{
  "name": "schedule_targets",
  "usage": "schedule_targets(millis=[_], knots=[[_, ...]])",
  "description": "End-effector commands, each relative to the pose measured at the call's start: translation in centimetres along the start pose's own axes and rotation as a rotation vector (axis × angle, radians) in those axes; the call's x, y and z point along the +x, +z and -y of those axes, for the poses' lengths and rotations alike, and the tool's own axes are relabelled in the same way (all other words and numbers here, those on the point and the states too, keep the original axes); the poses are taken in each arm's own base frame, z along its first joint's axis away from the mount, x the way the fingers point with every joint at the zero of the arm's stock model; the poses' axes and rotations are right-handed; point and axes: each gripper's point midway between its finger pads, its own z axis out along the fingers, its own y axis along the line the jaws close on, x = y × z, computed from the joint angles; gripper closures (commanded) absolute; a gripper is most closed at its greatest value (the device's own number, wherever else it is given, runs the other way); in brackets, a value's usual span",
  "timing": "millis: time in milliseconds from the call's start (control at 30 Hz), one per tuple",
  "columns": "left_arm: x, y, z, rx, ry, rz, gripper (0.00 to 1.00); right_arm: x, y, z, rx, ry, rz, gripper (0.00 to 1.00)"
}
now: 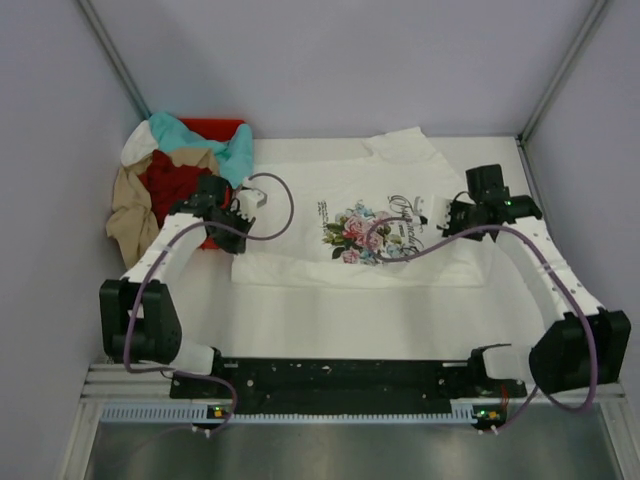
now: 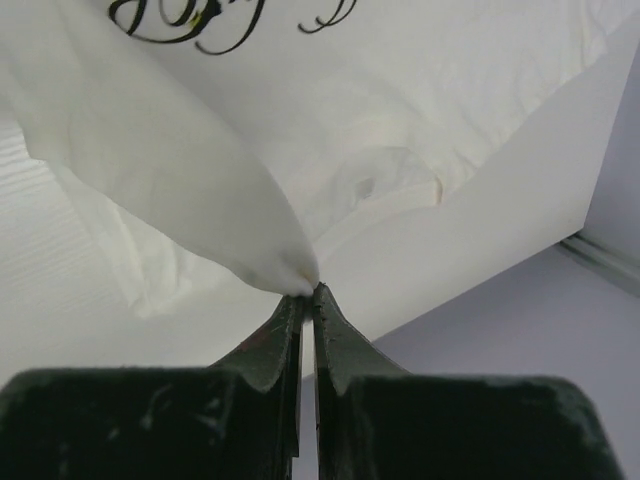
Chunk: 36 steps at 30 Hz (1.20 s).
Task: Fold and stack the t-shirts
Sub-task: Fold the flattened tshirt in 1/3 of the way
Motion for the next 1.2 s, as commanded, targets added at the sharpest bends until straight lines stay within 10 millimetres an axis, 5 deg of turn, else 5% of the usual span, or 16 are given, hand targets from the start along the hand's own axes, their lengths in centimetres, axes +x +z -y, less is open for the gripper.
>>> schedule_targets(millis=[0, 200, 400, 567, 1167], knots=[[-3.9, 1.2, -3.1, -0.088, -0.033, 0.091, 1.0, -3.3, 1.4, 8.3, 0.21, -0.066, 0.12, 1.0], [-4.8, 2.8, -5.3, -0.137, -0.049, 0.068, 1.0, -2.9, 3.9, 12.8, 0.256, -0.073, 0.09, 1.0], [-5.1, 2.1, -7.4, -0.252, -0.053, 0.086, 1.0, -1.8, 5.2, 15.1, 0.28, -0.079, 0.054, 1.0], [-5.8, 1.5, -8.8, -0.344, -0.042, 0.142, 1.0, -1.7, 6.2, 16.1, 0.279, -0.086, 0.041, 1.0], [-6.0, 5.1, -10.3, -0.324, -0.01, 0.08, 1.0, -1.3, 11.1, 16.9, 0.211, -0.032, 0.042, 1.0]])
